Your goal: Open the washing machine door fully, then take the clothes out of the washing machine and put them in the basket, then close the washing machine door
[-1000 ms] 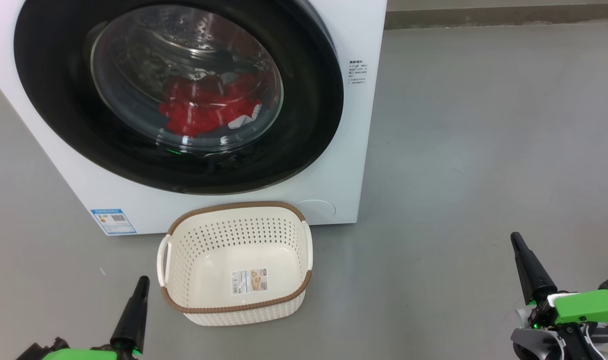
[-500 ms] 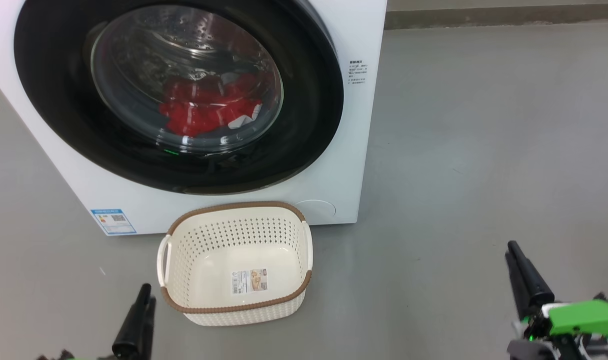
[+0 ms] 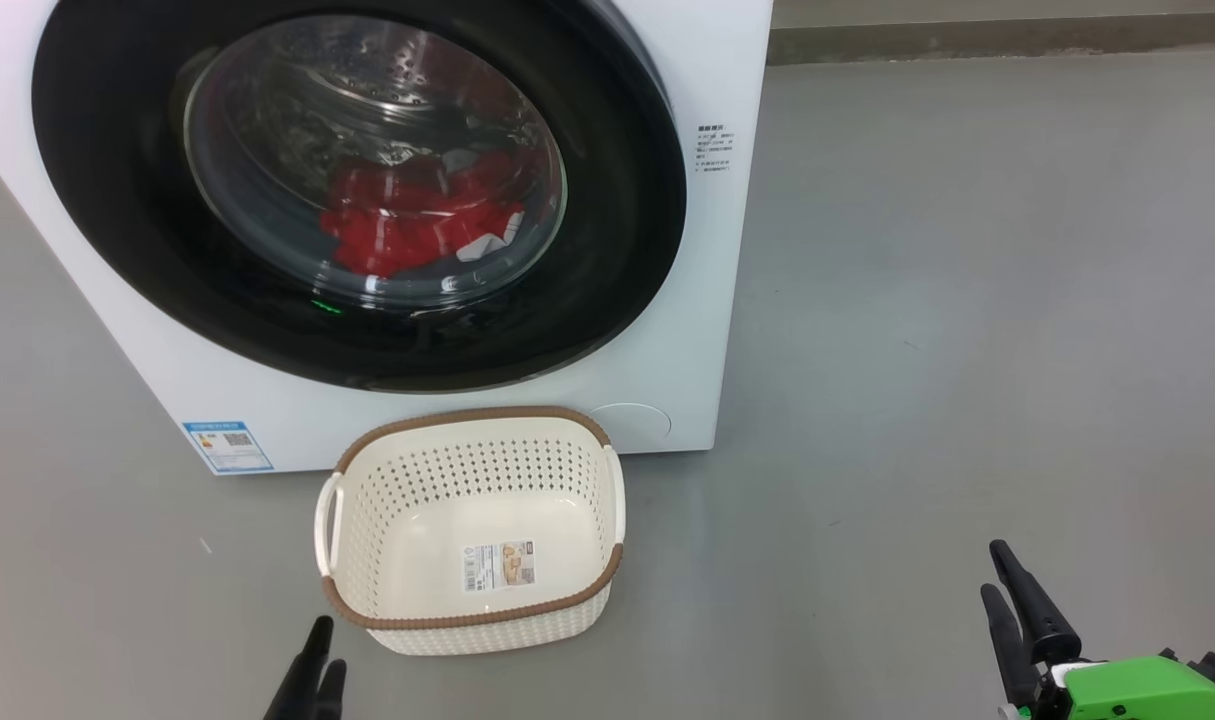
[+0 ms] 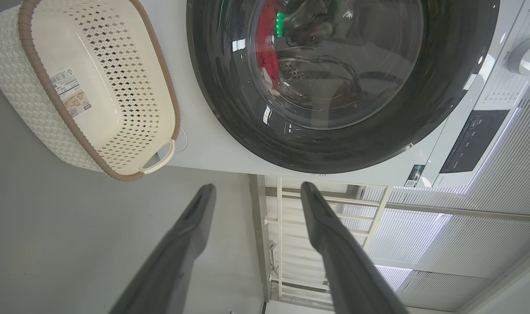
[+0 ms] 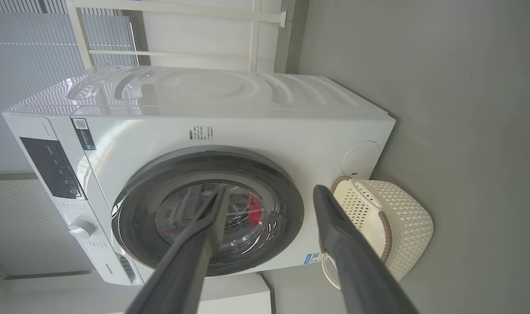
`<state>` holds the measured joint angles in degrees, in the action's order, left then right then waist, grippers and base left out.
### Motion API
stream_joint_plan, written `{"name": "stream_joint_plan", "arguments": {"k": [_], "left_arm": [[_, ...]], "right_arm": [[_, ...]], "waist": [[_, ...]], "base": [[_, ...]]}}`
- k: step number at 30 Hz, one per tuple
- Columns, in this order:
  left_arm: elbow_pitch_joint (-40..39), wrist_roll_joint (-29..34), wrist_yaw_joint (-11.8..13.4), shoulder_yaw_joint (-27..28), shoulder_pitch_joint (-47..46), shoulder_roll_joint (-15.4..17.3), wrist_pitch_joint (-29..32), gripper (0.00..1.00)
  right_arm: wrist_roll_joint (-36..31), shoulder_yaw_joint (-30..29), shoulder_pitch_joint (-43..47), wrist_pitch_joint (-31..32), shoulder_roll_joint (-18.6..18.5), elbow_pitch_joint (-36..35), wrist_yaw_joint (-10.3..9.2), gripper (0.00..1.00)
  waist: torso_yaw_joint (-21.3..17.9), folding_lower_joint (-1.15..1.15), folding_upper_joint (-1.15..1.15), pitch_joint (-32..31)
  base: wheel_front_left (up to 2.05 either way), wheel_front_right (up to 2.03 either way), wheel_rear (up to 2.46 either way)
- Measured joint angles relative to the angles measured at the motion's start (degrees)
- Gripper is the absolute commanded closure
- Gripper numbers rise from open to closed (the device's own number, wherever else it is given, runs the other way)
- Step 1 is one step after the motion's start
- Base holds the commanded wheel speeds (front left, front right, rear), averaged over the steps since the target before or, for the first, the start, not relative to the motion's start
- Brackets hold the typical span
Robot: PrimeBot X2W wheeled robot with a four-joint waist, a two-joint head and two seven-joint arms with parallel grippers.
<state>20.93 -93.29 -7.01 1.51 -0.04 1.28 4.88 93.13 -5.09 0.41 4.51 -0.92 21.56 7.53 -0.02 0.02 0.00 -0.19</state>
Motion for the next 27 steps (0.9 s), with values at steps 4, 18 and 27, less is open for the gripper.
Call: {"name": "stream_joint_plan", "arguments": {"k": [4, 18, 27], "left_arm": [[-0.1, 0.1, 0.0, -0.7, -0.3, 0.0, -0.8, 0.0], [-0.8, 5.8, 0.0, -3.4, -1.7, 0.6, -3.5, 0.0], [-1.6, 13.4, 0.6, -3.8, -2.7, 0.7, -5.0, 0.0]], "right_arm": [[0.0, 0.4, -0.1, -0.6, 0.0, -0.1, 0.0, 0.0], [-4.7, 2.2, -0.9, -3.1, -0.3, -0.8, 0.0, 0.0], [-11.8, 2.3, -1.3, -4.5, -0.3, -1.3, 0.0, 0.0]], "waist": [[0.0, 0.0, 0.0, 0.0], [-0.1, -0.01, 0.0, -0.4], [-0.2, -0.01, 0.0, -0.6]], "base": [[0.0, 0.0, 0.0], [0.0, 0.0, 0.0], [0.0, 0.0, 0.0]]}}
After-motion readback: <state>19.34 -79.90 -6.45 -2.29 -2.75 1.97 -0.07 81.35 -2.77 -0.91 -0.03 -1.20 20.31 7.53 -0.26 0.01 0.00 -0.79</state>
